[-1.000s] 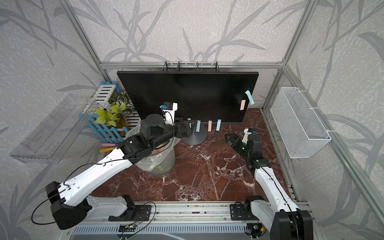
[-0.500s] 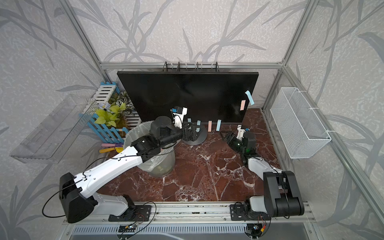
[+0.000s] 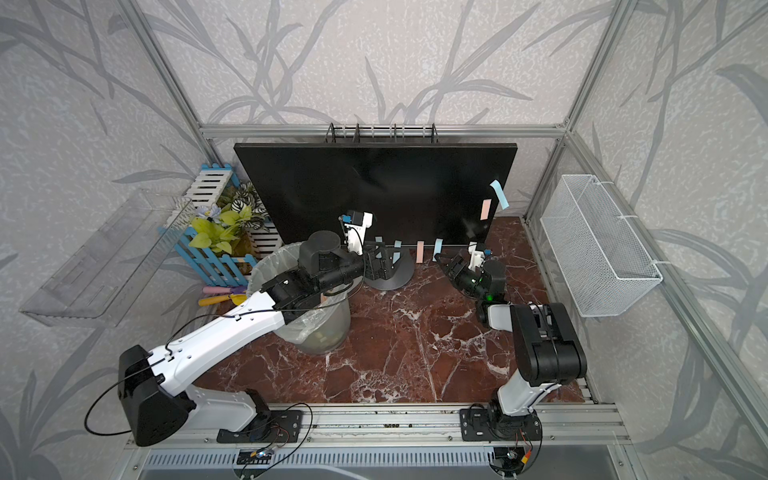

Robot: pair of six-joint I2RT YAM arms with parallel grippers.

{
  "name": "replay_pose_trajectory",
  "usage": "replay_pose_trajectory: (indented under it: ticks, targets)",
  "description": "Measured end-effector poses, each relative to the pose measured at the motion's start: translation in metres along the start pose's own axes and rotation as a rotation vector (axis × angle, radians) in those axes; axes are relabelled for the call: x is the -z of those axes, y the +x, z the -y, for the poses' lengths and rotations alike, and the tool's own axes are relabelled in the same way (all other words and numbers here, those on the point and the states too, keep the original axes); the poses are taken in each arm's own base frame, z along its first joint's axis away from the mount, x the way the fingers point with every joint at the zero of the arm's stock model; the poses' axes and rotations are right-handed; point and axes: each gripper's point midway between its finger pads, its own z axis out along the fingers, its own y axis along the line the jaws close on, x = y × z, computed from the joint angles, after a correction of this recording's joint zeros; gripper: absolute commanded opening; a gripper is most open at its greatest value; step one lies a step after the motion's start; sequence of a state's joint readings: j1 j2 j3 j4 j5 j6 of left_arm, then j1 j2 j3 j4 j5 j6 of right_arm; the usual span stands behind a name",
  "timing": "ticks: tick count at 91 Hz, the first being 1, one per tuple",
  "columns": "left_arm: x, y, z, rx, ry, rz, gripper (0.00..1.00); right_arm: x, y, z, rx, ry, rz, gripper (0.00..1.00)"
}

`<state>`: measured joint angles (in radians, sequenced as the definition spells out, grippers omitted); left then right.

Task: Remove the sticky note from the monitor
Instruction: Tear off the sticky note from the monitor.

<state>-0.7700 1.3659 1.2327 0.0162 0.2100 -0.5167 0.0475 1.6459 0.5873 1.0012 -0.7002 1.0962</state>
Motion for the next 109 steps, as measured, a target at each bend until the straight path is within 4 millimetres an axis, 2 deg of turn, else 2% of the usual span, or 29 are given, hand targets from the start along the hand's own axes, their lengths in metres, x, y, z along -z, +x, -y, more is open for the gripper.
replay_pose_trajectory:
  ticks: [29,39,52,73,98,109]
  targets:
    - [0.0,0.0,0.0,0.003,-0.001,0.0,1.0,-0.004,-0.004,-0.012,0.009,-0.048,-0.007,0.57]
    - [0.0,0.0,0.0,0.003,-0.002,0.0,1.0,-0.004,-0.004,-0.013,0.008,-0.059,-0.009,0.5]
    - [0.0,0.0,-0.001,0.003,-0.003,0.0,1.0,-0.006,-0.003,-0.015,0.011,-0.073,-0.011,0.35]
    - [0.0,0.0,-0.001,0.003,-0.003,0.001,1.0,-0.01,0.001,-0.019,0.011,-0.107,-0.017,0.0]
    - [0.001,0.007,-0.007,0.006,-0.02,-0.01,1.0,0.0,0.01,-0.011,-0.033,-0.092,0.003,0.0]
    - [0.005,0.005,-0.009,0.006,-0.029,0.001,1.0,0.01,0.016,-0.016,-0.036,-0.082,0.013,0.0]
